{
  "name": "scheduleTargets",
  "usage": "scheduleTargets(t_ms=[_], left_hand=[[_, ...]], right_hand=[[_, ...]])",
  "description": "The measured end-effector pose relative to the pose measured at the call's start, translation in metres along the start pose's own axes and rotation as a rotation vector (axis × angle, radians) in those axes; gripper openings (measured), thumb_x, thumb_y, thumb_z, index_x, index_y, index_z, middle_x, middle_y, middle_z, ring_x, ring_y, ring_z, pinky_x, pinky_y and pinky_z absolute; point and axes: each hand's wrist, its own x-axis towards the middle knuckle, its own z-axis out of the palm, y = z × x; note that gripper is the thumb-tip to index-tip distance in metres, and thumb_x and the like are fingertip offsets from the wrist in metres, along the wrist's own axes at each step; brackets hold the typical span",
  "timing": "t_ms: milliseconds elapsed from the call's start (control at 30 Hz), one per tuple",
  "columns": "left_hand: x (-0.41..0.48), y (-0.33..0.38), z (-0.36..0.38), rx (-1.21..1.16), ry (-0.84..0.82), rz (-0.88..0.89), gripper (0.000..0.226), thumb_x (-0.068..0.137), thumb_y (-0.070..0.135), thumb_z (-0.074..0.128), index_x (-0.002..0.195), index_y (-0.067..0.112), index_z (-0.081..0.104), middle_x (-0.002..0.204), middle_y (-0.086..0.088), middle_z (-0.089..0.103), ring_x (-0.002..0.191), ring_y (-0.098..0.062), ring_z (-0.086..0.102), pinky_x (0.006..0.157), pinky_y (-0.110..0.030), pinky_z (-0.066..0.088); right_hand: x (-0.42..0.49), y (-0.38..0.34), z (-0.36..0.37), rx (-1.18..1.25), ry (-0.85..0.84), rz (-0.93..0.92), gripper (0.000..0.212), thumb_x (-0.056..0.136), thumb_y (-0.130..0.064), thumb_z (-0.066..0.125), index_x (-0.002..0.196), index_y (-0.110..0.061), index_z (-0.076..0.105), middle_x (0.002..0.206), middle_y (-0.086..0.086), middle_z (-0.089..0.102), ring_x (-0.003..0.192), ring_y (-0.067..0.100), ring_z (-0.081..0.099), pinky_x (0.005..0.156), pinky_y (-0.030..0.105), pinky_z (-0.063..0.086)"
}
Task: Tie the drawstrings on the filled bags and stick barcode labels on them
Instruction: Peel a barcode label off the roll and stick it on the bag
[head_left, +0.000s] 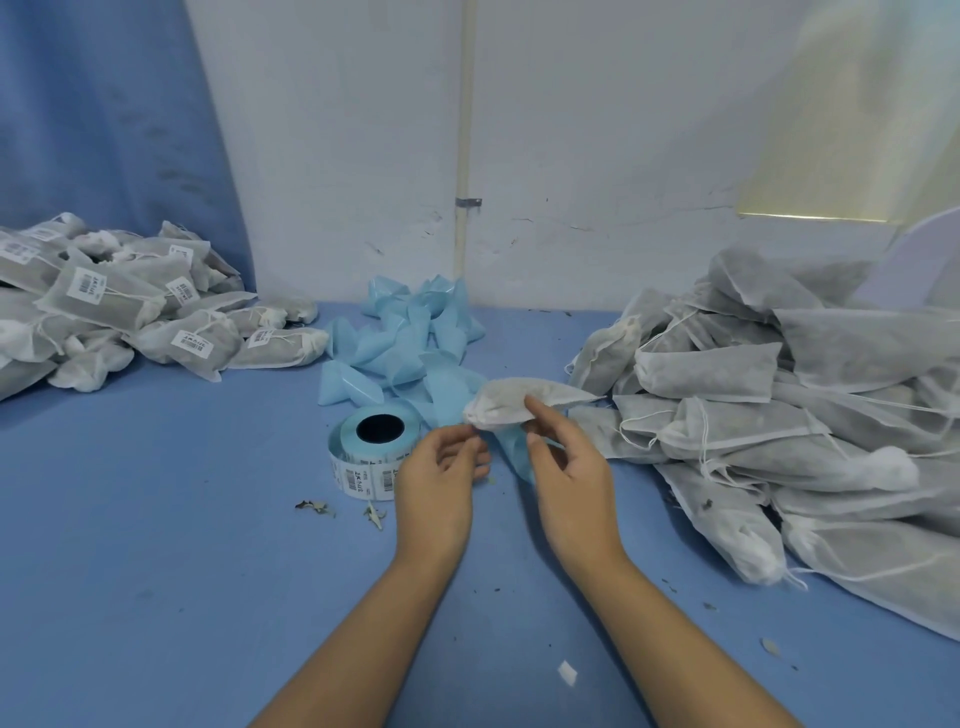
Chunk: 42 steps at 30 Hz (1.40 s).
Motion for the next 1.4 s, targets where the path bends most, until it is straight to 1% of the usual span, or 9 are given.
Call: scheduleTargets(t_ms=[267, 400, 600, 800, 867, 1000, 1100, 1233, 1400], left_hand=[[-0.005, 0.008, 0.0, 0.07, 0.051, 0.045, 0.012, 0.091, 0.011, 0.062, 0.098, 0.021, 0.059, 0.092, 0.001, 0.065, 0.063, -0.011, 0.066, 0.051, -0.02, 0.05], [-0.006, 0.009, -0.001, 0.195, 0.063, 0.103, 0.013, 0.09, 0.013, 0.062, 0.085, 0.025, 0.063, 0.086, -0.01, 0.066, 0.059, -0.007, 0.063, 0.05, -0.015, 0.046], [-0.01, 0.009, 0.001, 0.223, 0.134, 0.095, 0.009, 0.091, 0.016, 0.061, 0.082, 0.02, 0.06, 0.061, -0.007, 0.065, 0.048, -0.002, 0.058, 0.047, -0.013, 0.043], [-0.015, 0.012, 0.001, 0.101, 0.069, 0.079, 0.017, 0.089, 0.006, 0.048, 0.074, 0.009, 0.053, 0.054, -0.01, 0.056, 0.038, -0.01, 0.045, 0.041, -0.019, 0.036], [-0.019, 0.014, 0.002, 0.075, 0.051, 0.086, 0.022, 0.083, 0.017, 0.043, 0.065, 0.006, 0.051, 0.052, -0.015, 0.056, 0.035, -0.012, 0.041, 0.038, -0.022, 0.035], [-0.019, 0.014, 0.001, 0.229, 0.166, 0.232, 0.022, 0.081, 0.03, 0.039, 0.069, 0.016, 0.051, 0.064, 0.002, 0.055, 0.057, -0.005, 0.047, 0.058, -0.02, 0.037], [-0.021, 0.015, 0.001, 0.247, 0.218, 0.32, 0.009, 0.087, 0.031, 0.043, 0.088, 0.03, 0.052, 0.077, 0.011, 0.054, 0.061, -0.007, 0.048, 0.06, -0.016, 0.04], [-0.021, 0.017, 0.005, 0.088, 0.148, 0.183, 0.013, 0.099, 0.025, 0.044, 0.1, 0.038, 0.049, 0.089, 0.027, 0.064, 0.046, -0.017, 0.056, 0.046, -0.02, 0.044], [-0.016, 0.012, 0.012, -0.06, 0.101, -0.077, 0.017, 0.097, 0.028, 0.052, 0.092, 0.013, 0.059, 0.076, 0.001, 0.069, 0.064, -0.015, 0.069, 0.051, -0.026, 0.053]], right_hand=[[0.001, 0.002, -0.001, 0.008, 0.062, -0.001, 0.03, 0.094, -0.005, 0.052, 0.111, -0.025, 0.066, 0.104, -0.015, 0.065, 0.086, -0.007, 0.057, 0.076, 0.006, 0.041], [0.0, 0.002, 0.001, -0.017, 0.052, -0.015, 0.034, 0.091, -0.002, 0.053, 0.111, -0.027, 0.064, 0.109, -0.013, 0.065, 0.089, -0.006, 0.057, 0.077, 0.007, 0.042], [-0.002, -0.001, 0.0, 0.004, 0.044, -0.01, 0.046, 0.089, 0.001, 0.05, 0.124, -0.028, 0.058, 0.117, -0.02, 0.059, 0.092, -0.017, 0.054, 0.076, 0.001, 0.039], [-0.001, -0.003, 0.0, -0.005, 0.051, 0.0, 0.049, 0.088, 0.003, 0.048, 0.125, -0.029, 0.056, 0.118, -0.02, 0.057, 0.098, -0.013, 0.053, 0.08, 0.002, 0.039], [-0.002, -0.002, 0.0, -0.017, 0.042, -0.004, 0.049, 0.088, 0.003, 0.048, 0.126, -0.028, 0.056, 0.117, -0.02, 0.057, 0.091, -0.013, 0.055, 0.077, 0.003, 0.04], [-0.001, -0.002, 0.0, -0.006, 0.056, -0.002, 0.049, 0.088, 0.001, 0.05, 0.126, -0.03, 0.054, 0.116, -0.017, 0.057, 0.08, -0.012, 0.055, 0.072, 0.005, 0.041], [-0.001, -0.001, 0.0, 0.01, 0.041, 0.008, 0.049, 0.089, 0.001, 0.051, 0.127, -0.029, 0.053, 0.118, -0.012, 0.057, 0.087, -0.011, 0.056, 0.074, 0.005, 0.041], [-0.002, -0.001, 0.001, -0.004, 0.023, -0.003, 0.05, 0.088, 0.003, 0.05, 0.127, -0.028, 0.054, 0.122, -0.011, 0.058, 0.095, -0.007, 0.057, 0.079, 0.008, 0.044], [-0.003, -0.002, 0.0, -0.018, -0.003, -0.032, 0.051, 0.086, 0.007, 0.048, 0.122, -0.03, 0.055, 0.121, -0.013, 0.057, 0.098, -0.007, 0.055, 0.081, 0.009, 0.043]])
